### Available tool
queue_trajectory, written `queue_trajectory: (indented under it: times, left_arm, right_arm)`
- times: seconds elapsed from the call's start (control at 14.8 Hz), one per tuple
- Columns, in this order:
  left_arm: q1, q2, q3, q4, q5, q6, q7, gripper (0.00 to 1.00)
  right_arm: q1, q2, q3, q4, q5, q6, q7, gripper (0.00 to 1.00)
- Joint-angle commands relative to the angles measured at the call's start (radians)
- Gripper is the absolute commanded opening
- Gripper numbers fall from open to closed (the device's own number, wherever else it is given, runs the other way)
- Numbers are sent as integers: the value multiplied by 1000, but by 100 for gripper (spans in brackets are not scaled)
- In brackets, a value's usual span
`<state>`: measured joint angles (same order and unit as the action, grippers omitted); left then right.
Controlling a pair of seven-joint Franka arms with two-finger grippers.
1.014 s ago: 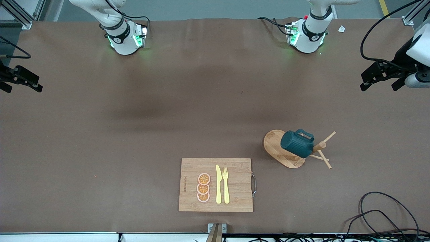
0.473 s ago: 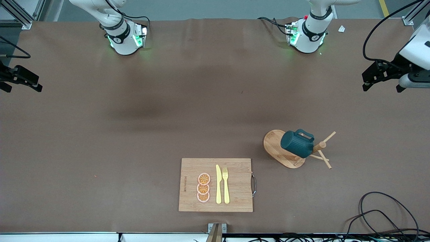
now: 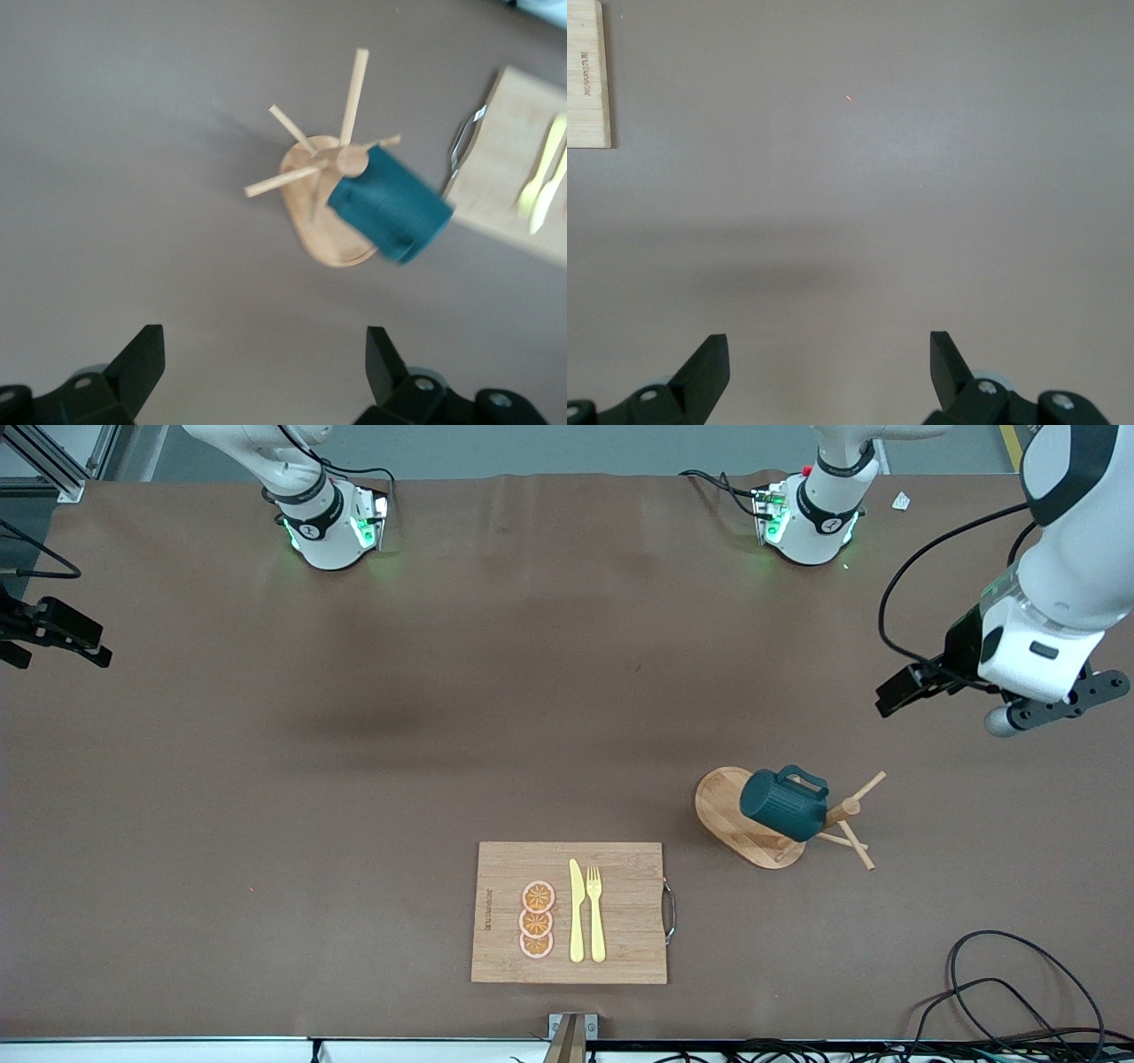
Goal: Transfer cup from left to right arm and place
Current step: 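Reach the left gripper toward the teal mug on the wooden stand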
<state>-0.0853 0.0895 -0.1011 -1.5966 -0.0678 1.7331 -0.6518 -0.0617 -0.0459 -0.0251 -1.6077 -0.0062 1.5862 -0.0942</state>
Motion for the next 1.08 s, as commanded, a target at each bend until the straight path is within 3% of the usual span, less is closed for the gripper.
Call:
queue_trajectory:
  times: [0.0,0.14,0.54,1.01]
  left_arm:
    - [-1,41,1,18,-46,58,-214,100]
    - [-1,62,1,15,-129,89,-372,100]
    - [-1,143,1,20,-152,201,-653,100]
    - [-28,240,0,7,-182,285,-712,100]
  right_arm:
    - [-7,6,2,15,2,-12,-15,100]
    - [-7,6,2,15,2,-12,-15,100]
    - [-7,6,2,12,2,-28,-15,100]
    - [-9,6,1,14,2,-26,-16,100]
